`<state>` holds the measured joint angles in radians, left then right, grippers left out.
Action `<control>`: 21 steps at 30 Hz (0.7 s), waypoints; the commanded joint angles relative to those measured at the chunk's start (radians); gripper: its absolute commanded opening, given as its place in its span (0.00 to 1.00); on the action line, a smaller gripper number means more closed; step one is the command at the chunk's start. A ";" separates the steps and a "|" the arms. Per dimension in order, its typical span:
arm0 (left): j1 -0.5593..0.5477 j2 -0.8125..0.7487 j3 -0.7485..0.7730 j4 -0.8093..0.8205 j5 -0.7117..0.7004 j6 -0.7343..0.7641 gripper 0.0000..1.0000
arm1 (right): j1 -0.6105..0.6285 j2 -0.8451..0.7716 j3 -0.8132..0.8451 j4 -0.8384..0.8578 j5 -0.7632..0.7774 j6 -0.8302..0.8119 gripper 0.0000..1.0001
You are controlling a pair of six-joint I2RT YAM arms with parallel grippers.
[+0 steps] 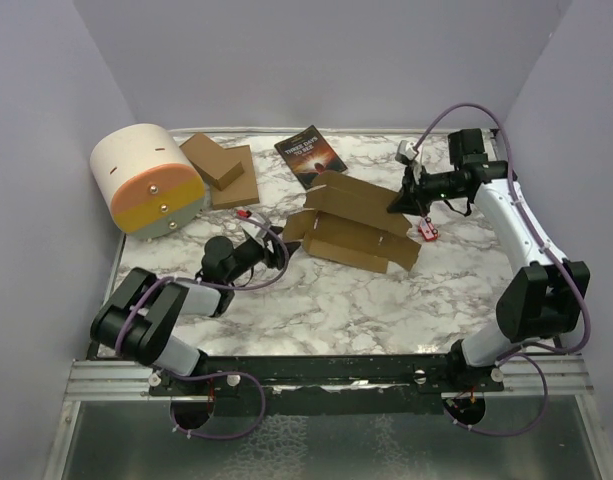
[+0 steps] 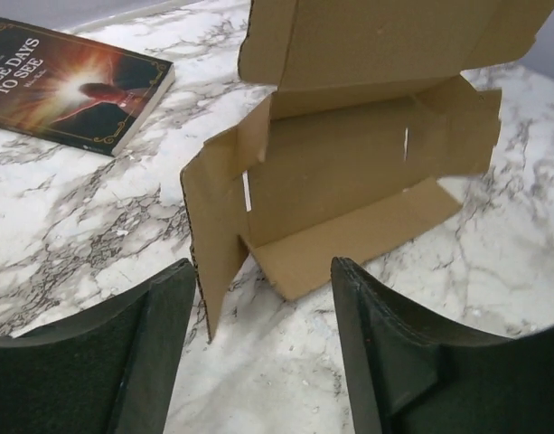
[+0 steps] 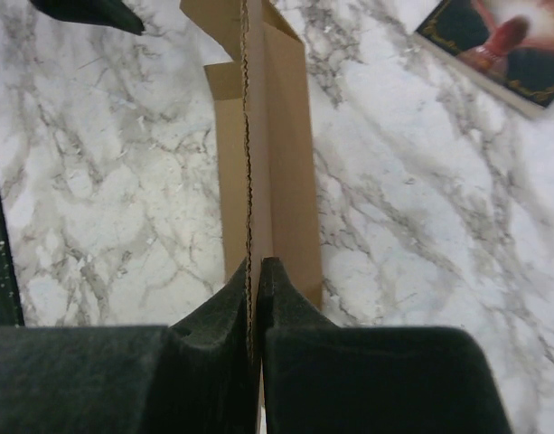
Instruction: Fold the paper box
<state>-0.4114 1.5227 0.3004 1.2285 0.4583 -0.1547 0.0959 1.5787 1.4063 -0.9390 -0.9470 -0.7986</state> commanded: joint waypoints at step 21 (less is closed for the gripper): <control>0.023 0.077 0.060 -0.114 -0.129 -0.396 0.53 | -0.033 -0.059 -0.014 0.157 -0.022 0.141 0.01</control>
<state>-0.3817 1.4929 0.3264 0.9463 0.3023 -0.5148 0.0696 1.5173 1.4033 -0.8112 -0.9272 -0.6724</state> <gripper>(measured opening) 0.582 0.017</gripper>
